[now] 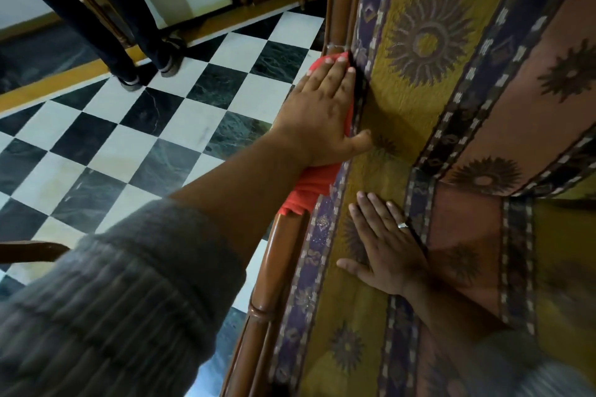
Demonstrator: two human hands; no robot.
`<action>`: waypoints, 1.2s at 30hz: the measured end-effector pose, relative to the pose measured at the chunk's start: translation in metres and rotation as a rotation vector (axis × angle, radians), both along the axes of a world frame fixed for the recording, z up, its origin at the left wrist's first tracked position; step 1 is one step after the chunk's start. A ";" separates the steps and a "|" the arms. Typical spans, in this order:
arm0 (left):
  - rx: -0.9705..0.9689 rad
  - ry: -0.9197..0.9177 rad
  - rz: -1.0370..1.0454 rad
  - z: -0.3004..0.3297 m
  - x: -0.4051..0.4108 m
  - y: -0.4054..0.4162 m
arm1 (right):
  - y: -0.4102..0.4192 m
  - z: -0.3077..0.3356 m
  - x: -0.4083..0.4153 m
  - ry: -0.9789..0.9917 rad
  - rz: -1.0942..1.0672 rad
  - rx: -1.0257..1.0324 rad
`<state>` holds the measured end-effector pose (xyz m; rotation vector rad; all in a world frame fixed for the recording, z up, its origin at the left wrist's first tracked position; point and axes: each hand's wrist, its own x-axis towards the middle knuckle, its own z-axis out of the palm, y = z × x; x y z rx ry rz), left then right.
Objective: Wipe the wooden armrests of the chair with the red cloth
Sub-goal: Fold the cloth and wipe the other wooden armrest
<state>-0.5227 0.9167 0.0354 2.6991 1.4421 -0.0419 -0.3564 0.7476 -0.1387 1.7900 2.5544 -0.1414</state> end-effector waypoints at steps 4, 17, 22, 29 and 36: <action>-0.036 -0.048 0.007 -0.003 -0.021 -0.048 | -0.003 -0.003 -0.001 -0.019 0.013 -0.004; -0.063 -0.061 0.009 -0.012 -0.031 -0.086 | -0.014 0.004 -0.010 0.005 -0.098 -0.049; -0.092 -0.194 0.033 -0.009 -0.053 -0.140 | -0.021 0.008 -0.017 0.014 -0.164 -0.125; -0.120 -0.193 -0.024 -0.021 -0.093 -0.227 | -0.052 0.001 -0.031 0.003 -0.235 -0.148; -0.070 -0.109 0.000 -0.021 -0.085 -0.222 | -0.063 -0.003 -0.033 0.027 -0.239 -0.120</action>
